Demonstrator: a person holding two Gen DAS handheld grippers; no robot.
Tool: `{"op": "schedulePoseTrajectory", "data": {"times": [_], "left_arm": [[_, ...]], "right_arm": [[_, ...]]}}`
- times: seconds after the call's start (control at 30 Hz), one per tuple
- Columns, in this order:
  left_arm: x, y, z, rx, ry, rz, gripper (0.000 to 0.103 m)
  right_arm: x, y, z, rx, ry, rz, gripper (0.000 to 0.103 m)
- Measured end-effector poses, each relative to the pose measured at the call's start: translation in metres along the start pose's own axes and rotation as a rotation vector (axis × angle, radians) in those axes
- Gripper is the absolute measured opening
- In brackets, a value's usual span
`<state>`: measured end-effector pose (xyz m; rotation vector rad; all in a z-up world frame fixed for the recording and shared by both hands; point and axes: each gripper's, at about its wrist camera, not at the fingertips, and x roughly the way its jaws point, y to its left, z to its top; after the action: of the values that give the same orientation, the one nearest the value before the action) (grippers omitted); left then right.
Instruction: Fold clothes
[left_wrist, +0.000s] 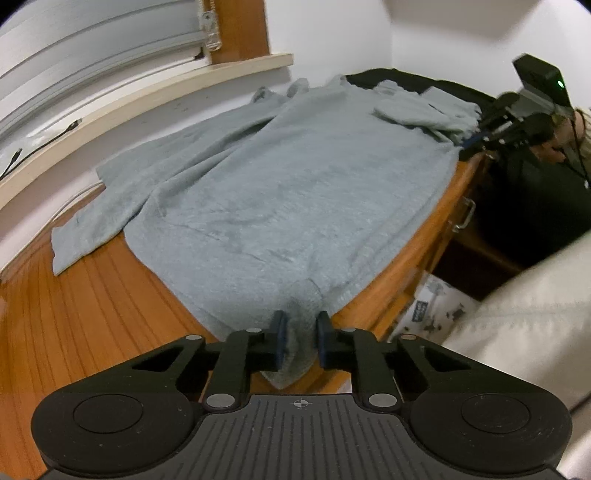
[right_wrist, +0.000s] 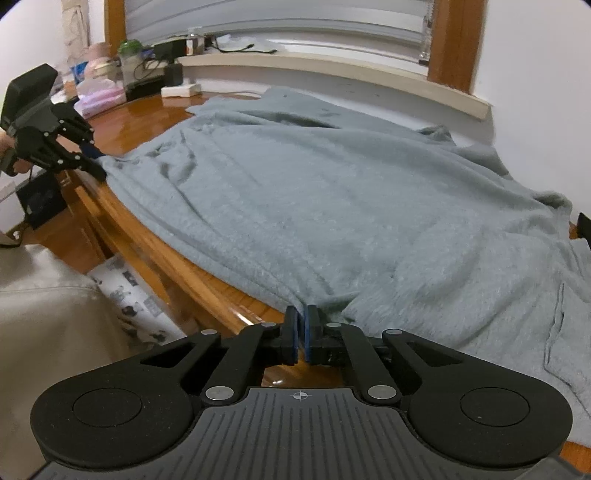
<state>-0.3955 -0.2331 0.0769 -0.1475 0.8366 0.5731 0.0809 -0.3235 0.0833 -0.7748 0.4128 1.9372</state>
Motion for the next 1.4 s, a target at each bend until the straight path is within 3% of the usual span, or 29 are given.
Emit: {"op": "schedulePoseTrajectory", "data": {"times": [0.17,0.33,0.47,0.6,0.7,0.73,0.8,0.83,0.9,0.97,1.2,1.4], "left_arm": [[-0.014,-0.002,0.005,0.018,-0.029,0.016,0.017],[-0.021,0.018,0.038,0.011,-0.103,0.079,0.017],[-0.015,0.045,0.072,-0.012,-0.135,0.115,0.017],[0.006,0.078,0.103,-0.052,-0.120,0.138,0.017],[0.031,0.102,0.118,-0.113,-0.095,0.174,0.017],[0.039,0.109,0.120,-0.135,-0.082,0.187,0.021],[0.054,0.118,0.121,-0.173,-0.044,0.217,0.031],[0.058,0.119,0.118,-0.184,-0.034,0.239,0.038],[0.060,0.120,0.110,-0.203,-0.036,0.273,0.046],[0.058,0.119,0.102,-0.226,-0.053,0.289,0.046],[0.050,0.092,0.083,-0.235,-0.134,0.194,0.042],[0.075,0.087,0.069,-0.240,-0.086,0.170,0.042]], "right_arm": [[-0.013,0.001,0.014,-0.043,-0.059,-0.040,0.002],[-0.012,-0.009,0.053,-0.122,-0.115,-0.139,0.002],[0.008,-0.024,0.087,-0.178,-0.132,-0.222,0.002],[0.043,-0.040,0.117,-0.244,-0.117,-0.313,0.002],[0.076,-0.055,0.140,-0.227,-0.084,-0.348,0.003],[0.087,-0.059,0.144,-0.194,-0.072,-0.359,0.006],[0.105,-0.064,0.150,-0.132,-0.059,-0.381,0.024],[0.108,-0.063,0.149,-0.115,-0.079,-0.387,0.039],[0.107,-0.057,0.145,-0.083,-0.105,-0.358,0.041],[0.105,-0.050,0.141,-0.051,-0.130,-0.325,0.042],[0.117,-0.035,0.123,0.052,-0.070,-0.138,0.041],[0.124,-0.044,0.112,0.130,-0.051,-0.074,0.042]]}}
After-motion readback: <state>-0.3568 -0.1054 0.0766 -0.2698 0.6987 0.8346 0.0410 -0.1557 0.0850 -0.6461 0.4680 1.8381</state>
